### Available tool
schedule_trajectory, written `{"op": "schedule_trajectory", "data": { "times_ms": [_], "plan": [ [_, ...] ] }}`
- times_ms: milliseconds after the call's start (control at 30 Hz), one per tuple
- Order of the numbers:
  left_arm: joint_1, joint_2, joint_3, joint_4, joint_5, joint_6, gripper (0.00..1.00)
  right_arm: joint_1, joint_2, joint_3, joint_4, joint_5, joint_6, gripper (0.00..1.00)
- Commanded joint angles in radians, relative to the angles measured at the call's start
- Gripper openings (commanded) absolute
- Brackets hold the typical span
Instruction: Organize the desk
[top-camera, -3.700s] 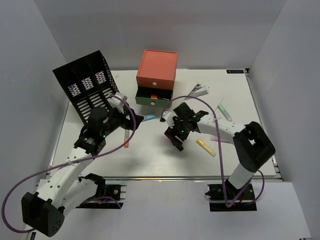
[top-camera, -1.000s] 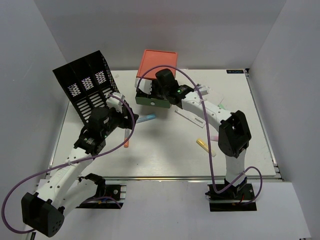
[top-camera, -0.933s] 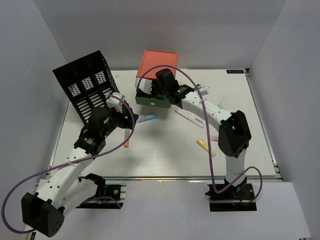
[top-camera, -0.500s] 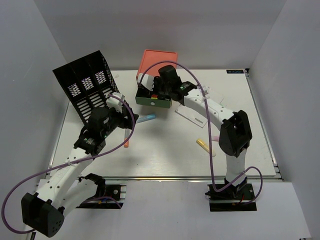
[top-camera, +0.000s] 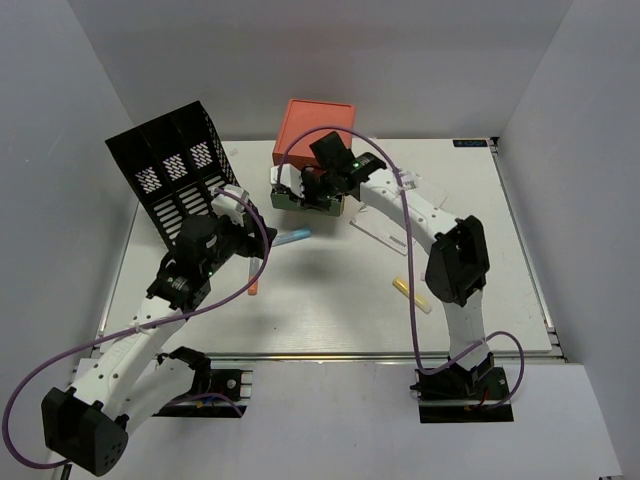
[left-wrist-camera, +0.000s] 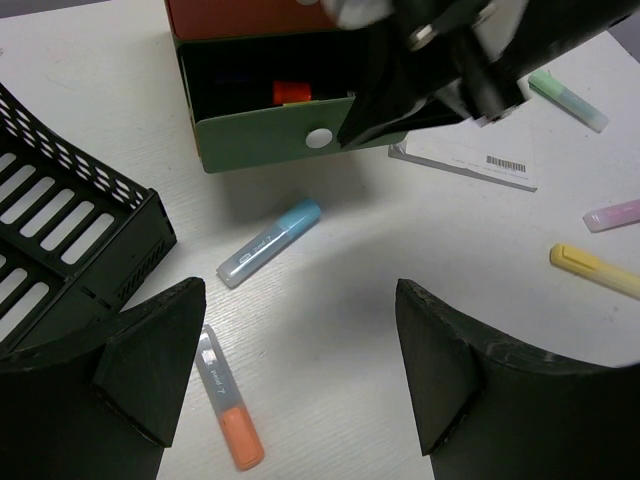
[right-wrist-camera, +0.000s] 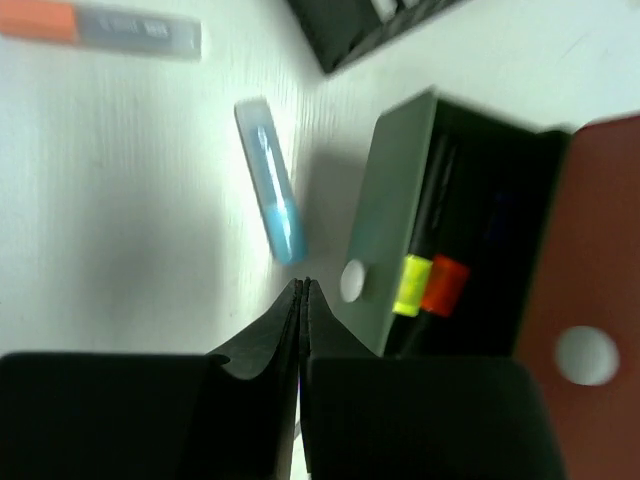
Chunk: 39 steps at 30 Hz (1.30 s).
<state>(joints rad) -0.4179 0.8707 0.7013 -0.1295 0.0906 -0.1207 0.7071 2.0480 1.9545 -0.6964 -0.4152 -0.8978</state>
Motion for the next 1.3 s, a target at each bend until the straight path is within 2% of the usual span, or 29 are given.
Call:
{"op": "schedule_trajectory", "data": {
  "times_ms": [0,200,600,900,967,1067,1133,1200,1267],
  "plan": [
    [0.004,-0.024,0.009,0.007,0.008,0.000,0.86,0.002,0.038,0.037,-0.038,0.113,0.023,0.00],
    [0.004,-0.021,0.009,0.004,0.009,0.000,0.86,0.002,0.057,-0.005,0.027,0.268,0.076,0.00],
    [0.004,-0.018,0.009,0.004,0.008,0.000,0.86,0.003,0.063,-0.104,0.307,0.699,0.135,0.00],
    [0.004,-0.016,0.009,0.007,0.006,-0.002,0.86,0.005,0.072,-0.131,0.399,0.791,0.123,0.00],
    [0.004,-0.016,0.006,0.007,0.006,0.000,0.86,0.008,0.063,-0.144,0.396,0.782,0.120,0.00],
    [0.004,-0.013,0.004,0.008,0.012,-0.002,0.85,0.009,-0.006,-0.160,0.292,0.621,0.128,0.00],
    [0.004,-0.013,0.003,0.016,0.026,-0.005,0.83,0.008,-0.060,-0.176,0.161,0.373,0.122,0.00],
    [0.004,-0.012,0.000,0.021,0.035,-0.008,0.77,0.000,-0.175,-0.247,0.123,0.160,0.128,0.00],
    [0.004,-0.007,-0.002,0.031,0.057,-0.010,0.66,-0.006,-0.315,-0.371,0.173,0.080,0.184,0.00]
  ]
}}
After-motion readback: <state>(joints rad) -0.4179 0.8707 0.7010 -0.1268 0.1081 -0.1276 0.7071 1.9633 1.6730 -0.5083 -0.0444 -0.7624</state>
